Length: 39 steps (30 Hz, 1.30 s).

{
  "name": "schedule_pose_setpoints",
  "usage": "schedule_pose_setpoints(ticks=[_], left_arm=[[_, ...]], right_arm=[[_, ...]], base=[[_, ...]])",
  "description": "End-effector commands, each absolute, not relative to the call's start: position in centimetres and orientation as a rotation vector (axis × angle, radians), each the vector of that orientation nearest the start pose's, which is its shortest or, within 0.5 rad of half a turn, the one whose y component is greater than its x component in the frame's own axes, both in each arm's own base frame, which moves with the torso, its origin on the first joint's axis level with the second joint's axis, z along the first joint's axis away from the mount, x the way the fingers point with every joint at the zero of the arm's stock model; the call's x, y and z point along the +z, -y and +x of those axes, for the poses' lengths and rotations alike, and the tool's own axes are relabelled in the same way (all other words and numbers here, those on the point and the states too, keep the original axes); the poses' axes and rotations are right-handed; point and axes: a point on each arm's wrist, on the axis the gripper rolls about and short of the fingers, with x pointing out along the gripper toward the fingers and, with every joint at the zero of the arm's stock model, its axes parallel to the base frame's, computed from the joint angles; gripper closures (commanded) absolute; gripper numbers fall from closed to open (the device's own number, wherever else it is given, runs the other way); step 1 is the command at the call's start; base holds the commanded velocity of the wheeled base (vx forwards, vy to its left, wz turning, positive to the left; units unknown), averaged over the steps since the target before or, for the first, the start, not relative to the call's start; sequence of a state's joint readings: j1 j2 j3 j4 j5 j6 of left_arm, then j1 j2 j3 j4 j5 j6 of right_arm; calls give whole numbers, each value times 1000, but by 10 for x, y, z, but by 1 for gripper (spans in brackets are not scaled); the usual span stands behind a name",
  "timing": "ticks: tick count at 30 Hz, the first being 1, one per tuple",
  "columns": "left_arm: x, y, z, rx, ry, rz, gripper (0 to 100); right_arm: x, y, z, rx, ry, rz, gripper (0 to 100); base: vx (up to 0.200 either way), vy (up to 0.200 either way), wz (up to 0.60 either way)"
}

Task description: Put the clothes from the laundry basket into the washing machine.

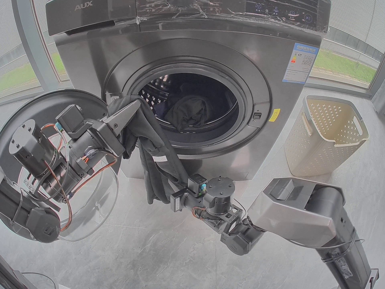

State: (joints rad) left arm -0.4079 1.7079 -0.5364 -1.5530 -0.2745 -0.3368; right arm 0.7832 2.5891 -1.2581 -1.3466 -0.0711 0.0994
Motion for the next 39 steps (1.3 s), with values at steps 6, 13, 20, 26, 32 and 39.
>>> schedule_pose_setpoints(ticks=[6,13,20,26,32,39], left_arm=[[197,108,257,-698,259,-338,100],[200,104,250,-693,269,-339,100],[207,96,222,-730,275,-347,100],[209,95,208,-771,278,-341,100],[202,94,208,-767,252,-334,100],[198,96,209,-769,231,-334,100]], right_arm=[[97,-263,271,766,-3,89,100],[118,-191,255,641,-18,30,100],[160,-157,254,560,96,156,100],[186,-149,268,519,179,268,100],[202,-151,271,504,249,289,100],[226,-154,275,504,375,325,100]], base=[[0,0,0],[0,0,0],[0,0,0],[0,0,0],[0,0,0],[0,0,0]])
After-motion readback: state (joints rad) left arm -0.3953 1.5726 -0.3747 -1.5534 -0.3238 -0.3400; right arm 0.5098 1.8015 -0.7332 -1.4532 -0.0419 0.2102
